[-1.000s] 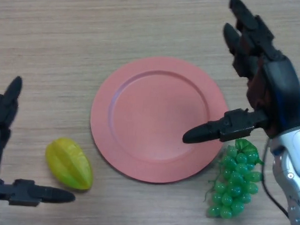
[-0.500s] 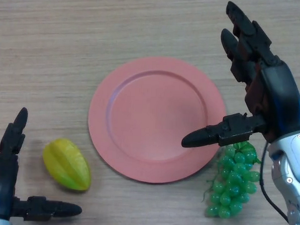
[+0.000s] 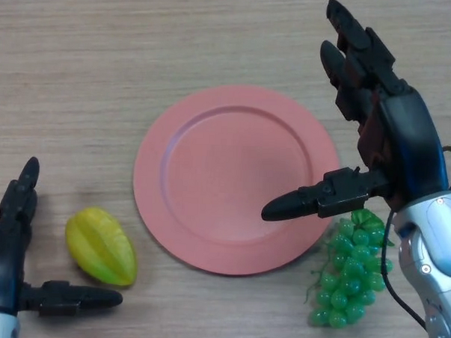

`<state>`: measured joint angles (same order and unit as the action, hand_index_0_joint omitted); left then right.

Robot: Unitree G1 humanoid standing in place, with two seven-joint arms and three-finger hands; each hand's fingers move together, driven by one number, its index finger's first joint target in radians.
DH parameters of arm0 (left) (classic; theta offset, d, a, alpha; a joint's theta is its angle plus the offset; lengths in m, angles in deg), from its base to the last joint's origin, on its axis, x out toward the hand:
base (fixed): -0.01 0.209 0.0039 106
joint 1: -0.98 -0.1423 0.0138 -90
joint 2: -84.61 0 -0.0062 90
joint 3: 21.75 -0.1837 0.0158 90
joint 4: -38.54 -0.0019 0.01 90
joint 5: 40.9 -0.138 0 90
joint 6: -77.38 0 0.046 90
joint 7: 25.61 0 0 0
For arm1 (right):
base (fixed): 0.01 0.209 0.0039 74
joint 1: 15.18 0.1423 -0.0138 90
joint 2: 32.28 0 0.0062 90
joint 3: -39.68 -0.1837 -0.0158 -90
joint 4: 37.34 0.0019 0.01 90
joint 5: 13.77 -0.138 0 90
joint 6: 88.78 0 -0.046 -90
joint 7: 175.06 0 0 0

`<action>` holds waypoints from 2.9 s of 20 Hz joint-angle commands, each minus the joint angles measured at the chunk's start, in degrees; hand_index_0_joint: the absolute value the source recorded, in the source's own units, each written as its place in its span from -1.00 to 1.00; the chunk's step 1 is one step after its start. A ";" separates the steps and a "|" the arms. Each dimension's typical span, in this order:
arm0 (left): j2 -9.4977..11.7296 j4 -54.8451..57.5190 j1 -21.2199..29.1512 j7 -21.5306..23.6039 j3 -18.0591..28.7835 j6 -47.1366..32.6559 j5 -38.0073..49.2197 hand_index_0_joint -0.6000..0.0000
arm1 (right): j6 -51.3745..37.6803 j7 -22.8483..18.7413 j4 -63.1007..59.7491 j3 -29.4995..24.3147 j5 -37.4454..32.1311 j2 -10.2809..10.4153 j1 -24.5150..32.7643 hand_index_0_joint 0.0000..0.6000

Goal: Pick up the yellow starfruit and place it on the plate

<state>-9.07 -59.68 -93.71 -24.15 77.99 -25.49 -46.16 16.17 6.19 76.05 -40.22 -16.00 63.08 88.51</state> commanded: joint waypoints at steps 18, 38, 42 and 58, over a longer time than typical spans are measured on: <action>4.32 5.59 0.54 -3.92 -2.11 -12.12 -11.15 -1.00 | -5.31 4.84 3.66 -5.50 -2.52 -0.25 0.45 -1.00; 1.60 2.46 19.68 -1.65 -11.98 -10.40 -19.95 -1.00 | 4.71 9.21 13.03 -11.98 -4.98 -3.74 -2.39 -1.00; -1.05 5.01 21.72 -5.50 -12.47 -1.25 -10.17 -1.00 | 3.65 10.21 14.23 -13.36 -3.72 -4.16 -4.70 -1.00; 4.32 23.36 19.02 -6.88 -5.27 6.77 -13.32 1.00 | -1.37 6.87 12.37 -14.76 -3.24 -4.34 -3.25 -1.00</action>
<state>-6.83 -39.66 -76.97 -34.65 68.86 -12.62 -61.02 24.74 15.27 84.64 -52.24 -18.24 59.62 82.85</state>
